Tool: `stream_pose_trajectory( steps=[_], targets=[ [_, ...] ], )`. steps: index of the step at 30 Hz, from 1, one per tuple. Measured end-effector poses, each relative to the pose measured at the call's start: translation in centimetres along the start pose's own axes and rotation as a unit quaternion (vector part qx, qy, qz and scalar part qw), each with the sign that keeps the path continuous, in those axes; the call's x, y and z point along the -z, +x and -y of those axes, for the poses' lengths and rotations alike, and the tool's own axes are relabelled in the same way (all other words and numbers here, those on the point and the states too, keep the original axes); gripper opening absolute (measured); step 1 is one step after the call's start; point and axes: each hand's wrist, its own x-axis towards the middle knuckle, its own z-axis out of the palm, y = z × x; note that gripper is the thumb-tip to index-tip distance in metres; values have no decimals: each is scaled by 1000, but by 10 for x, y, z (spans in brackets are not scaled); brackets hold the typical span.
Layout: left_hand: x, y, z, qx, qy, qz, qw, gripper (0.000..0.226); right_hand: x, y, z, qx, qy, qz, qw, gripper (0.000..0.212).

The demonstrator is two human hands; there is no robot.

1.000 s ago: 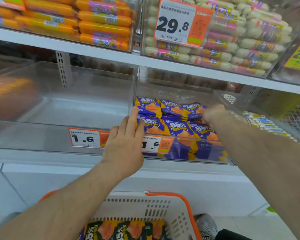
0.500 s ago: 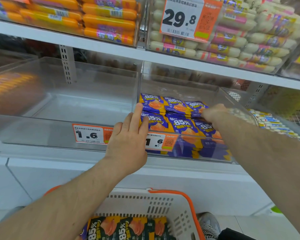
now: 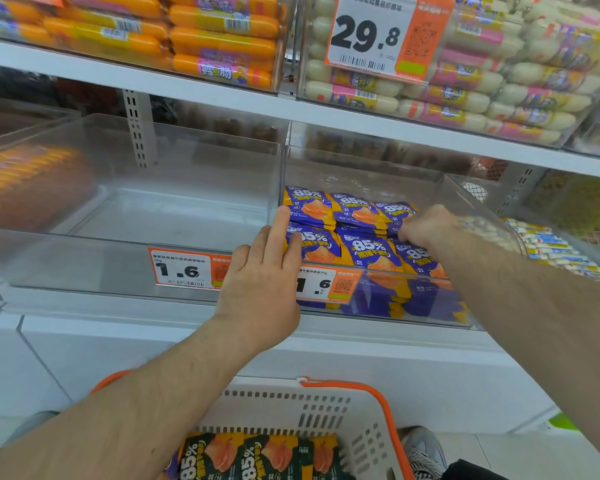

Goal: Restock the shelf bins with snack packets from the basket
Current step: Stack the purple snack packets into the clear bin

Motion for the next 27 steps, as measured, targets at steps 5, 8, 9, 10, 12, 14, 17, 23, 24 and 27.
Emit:
stream_pose_trajectory(
  steps=[5, 8, 9, 10, 12, 14, 17, 23, 24, 27],
  targets=[
    [2, -1, 0, 5, -14, 6, 1000, 87, -8, 6, 1, 0, -82, -12, 997, 48],
    [5, -1, -1, -12, -14, 8, 1000, 88, -7, 8, -1, 3, -61, -13, 998, 44],
    [5, -1, 0, -13, -20, 8, 1000, 88, -5, 5, -1, 5, -53, -20, 998, 41],
    [5, -2, 0, -10, -31, 6, 999, 90, -3, 1, 0, 14, -54, -31, 998, 37],
    [7, -7, 2, -6, -60, -23, 998, 93, 2, -13, 4, 43, -71, -56, 995, 26],
    [4, -14, 3, -32, -93, -91, 991, 89, 5, -40, 10, 118, -63, -122, 983, 14],
    [2, -32, 11, -123, -149, -135, 972, 69, -3, -97, 15, 409, -14, -301, 862, 15],
    [-3, -78, 54, -163, -115, 248, 948, 41, -81, -194, 14, 567, 117, -259, 773, 5],
    [-4, -86, 61, -145, -98, 300, 938, 40, -97, -206, 13, 571, 132, -239, 774, 5],
    [-7, -107, 80, -107, -92, 381, 914, 38, -147, -234, 13, 564, 162, -168, 792, 8]
  ],
)
